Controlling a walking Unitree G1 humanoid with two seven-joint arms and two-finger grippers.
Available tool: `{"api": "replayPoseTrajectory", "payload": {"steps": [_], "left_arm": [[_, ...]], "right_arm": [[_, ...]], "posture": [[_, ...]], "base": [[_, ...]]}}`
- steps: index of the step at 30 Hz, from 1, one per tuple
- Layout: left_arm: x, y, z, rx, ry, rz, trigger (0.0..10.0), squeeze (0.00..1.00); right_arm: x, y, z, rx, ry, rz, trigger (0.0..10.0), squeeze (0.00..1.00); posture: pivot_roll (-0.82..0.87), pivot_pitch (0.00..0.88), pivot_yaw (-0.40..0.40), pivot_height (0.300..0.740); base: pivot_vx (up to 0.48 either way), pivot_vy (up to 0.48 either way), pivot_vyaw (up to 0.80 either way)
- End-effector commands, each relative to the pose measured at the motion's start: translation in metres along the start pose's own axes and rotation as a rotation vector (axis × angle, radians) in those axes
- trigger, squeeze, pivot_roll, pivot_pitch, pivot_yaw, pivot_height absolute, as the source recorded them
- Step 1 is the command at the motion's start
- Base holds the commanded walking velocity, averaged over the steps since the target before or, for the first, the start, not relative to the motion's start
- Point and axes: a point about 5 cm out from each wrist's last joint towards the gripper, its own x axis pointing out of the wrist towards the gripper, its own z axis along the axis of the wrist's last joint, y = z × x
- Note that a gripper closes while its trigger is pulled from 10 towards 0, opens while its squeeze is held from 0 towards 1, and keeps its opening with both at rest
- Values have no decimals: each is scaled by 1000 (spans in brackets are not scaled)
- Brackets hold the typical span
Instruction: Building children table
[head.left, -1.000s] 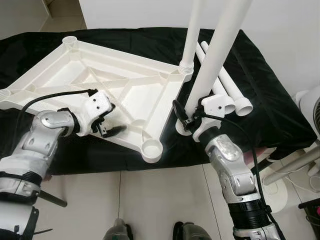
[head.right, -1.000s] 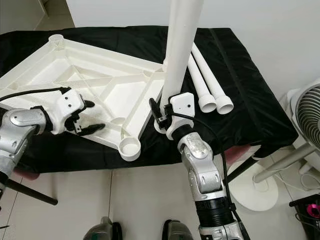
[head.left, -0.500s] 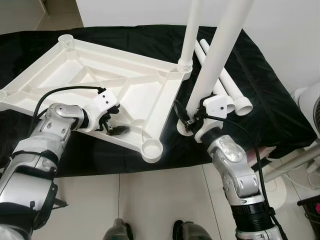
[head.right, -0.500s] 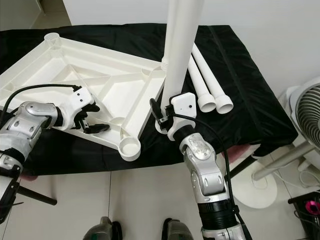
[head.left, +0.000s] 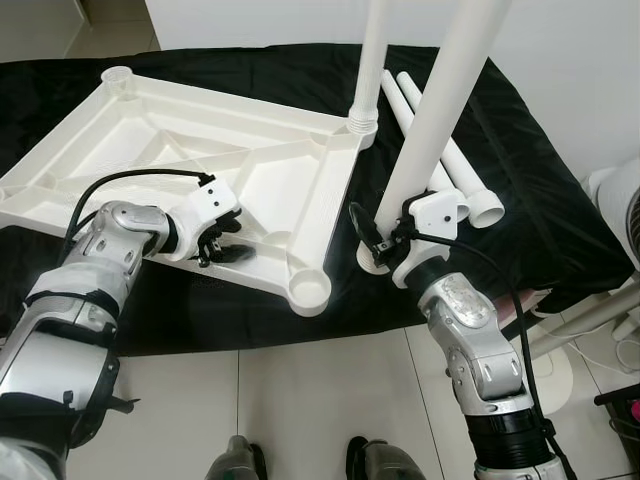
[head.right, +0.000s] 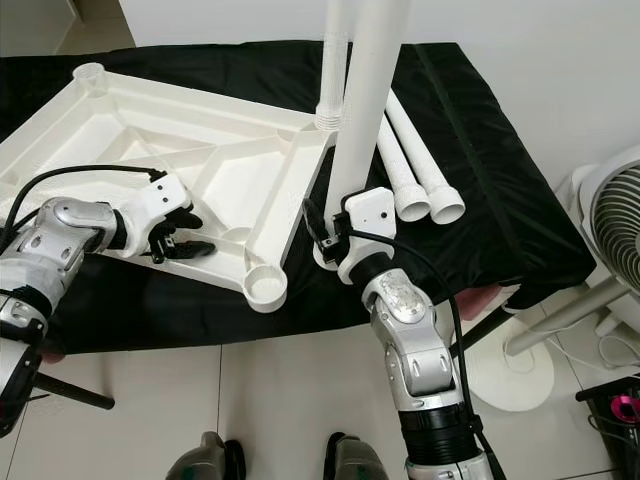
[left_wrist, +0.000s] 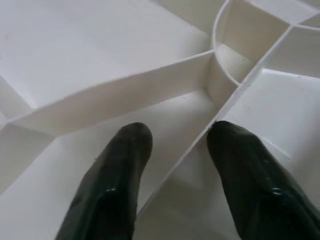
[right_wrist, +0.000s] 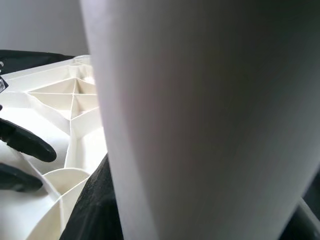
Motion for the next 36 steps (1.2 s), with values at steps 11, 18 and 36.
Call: {"api": "replayPoseTrajectory", "payload": {"steps": [11,18,36], "left_arm": [[17,-23,5,-1,-83,-76,0,0],[35,-51,27,66,-240,-128,10000,0],[13,-36,56,-1,-434,-7,10000,0]], "right_arm": [[0,1,2,3,-5,-2,10000,0],[2,1,2,3,-9,-6,10000,0],[6,-8,4,29,-41,-77,10000,0]], "posture": [[-66,164,48,740],[-63,162,48,740],[-61,159,49,740]], "base": [[0,0,0],[0,0,0],[0,0,0]]}}
